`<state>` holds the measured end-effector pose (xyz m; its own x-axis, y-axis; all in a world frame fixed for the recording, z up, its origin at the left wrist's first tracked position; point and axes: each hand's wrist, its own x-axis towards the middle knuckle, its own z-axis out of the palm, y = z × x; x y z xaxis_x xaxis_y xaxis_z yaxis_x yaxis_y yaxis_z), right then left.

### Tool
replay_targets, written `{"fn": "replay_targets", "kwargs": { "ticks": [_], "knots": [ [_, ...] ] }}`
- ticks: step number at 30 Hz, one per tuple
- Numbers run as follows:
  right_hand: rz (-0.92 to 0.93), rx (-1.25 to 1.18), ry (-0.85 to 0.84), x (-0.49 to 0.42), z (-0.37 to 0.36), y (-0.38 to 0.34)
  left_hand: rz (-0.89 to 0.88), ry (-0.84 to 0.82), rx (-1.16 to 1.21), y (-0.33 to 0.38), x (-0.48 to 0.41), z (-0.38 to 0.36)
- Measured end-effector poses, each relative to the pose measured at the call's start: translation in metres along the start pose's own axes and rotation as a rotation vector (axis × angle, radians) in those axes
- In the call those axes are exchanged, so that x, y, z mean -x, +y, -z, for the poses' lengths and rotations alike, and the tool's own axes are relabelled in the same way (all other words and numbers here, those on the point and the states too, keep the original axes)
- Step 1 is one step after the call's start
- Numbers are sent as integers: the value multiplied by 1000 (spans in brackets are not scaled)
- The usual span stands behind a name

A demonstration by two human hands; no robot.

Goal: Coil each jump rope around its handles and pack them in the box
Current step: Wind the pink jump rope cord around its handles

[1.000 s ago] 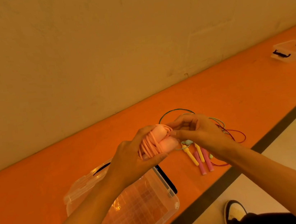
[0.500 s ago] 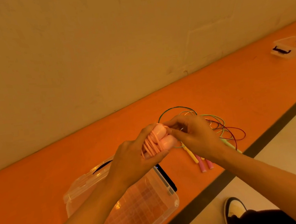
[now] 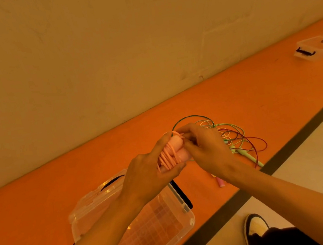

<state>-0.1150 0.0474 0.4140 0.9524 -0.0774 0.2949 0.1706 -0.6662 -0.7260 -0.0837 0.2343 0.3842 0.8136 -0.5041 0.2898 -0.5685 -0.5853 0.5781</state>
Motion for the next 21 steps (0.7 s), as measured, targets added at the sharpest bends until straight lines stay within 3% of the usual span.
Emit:
{"fn": "replay_targets", "kwargs": {
  "ticks": [5,15,21],
  "knots": [
    [-64,-202,-45,-1,7,5,-11,16,9,-3,2,2],
    [-5,-112,-4,-1,2,8,-13,-2,40,0,0,4],
    [-51,-310,-126,-10,16,10,45,-45,208,-2,-3,7]
  ]
}}
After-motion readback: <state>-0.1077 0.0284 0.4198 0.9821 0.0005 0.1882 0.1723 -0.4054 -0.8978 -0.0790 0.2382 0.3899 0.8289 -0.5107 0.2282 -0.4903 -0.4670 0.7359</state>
